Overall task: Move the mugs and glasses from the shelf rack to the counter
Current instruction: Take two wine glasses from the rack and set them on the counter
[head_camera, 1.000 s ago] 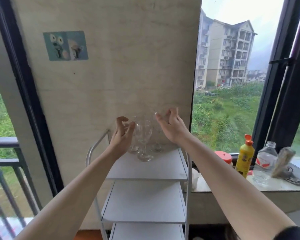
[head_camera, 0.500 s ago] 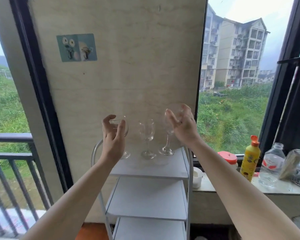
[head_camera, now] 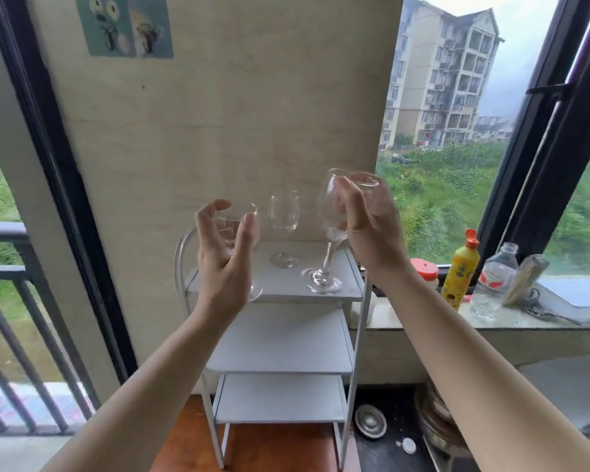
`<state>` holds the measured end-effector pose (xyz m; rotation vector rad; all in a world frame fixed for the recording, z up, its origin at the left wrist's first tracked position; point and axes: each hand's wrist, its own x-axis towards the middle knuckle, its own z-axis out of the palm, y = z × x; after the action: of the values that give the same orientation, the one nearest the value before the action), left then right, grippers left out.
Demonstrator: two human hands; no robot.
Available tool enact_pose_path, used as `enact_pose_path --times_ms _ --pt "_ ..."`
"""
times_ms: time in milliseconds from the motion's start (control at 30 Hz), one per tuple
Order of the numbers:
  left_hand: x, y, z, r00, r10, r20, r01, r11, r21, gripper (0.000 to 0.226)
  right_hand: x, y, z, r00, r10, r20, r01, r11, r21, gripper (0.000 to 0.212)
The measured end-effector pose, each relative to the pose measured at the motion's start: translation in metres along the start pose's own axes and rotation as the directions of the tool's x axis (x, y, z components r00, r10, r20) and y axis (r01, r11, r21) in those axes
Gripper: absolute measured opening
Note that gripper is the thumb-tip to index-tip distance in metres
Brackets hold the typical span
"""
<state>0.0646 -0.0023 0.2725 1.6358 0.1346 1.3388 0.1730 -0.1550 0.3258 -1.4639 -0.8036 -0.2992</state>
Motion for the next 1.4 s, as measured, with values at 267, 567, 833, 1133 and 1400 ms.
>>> enact_pose_path --times_ms 267,567,833,1133,1400 --pt "-0.055 0.048 0.049 0.987 0.048 0.152 -0.034 0.995 -0.094 0.042 -0.058 -0.025 -0.082 0.996 -0.010 -0.092 0.015 0.998 0.062 0.045" --pt "-0.200 0.160 0.178 0.916 0.078 0.393 0.058 0.945 -0.323 0.069 -0.189 -0.065 -0.310 0.959 -0.047 -0.279 -0.009 0.980 -0.198 0.060" --pt "-0.435 0.310 0.319 0.734 0.111 0.670 0.327 0.807 -0.492 0.048 -0.392 -0.139 -0.554 0.823 -0.024 -0.568 -0.239 0.892 -0.384 0.047" --pt "-0.635 0.452 0.431 0.395 0.371 0.840 0.537 0.649 -0.539 0.032 -0.574 -0.231 -0.738 0.552 -0.075 -0.831 -0.406 0.846 -0.346 0.058" --pt "-0.795 0.538 0.546 0.205 0.497 0.843 0.602 0.616 -0.509 0.048 -0.684 -0.266 -0.875 0.376 -0.217 -0.901 -0.618 0.665 -0.418 0.048"
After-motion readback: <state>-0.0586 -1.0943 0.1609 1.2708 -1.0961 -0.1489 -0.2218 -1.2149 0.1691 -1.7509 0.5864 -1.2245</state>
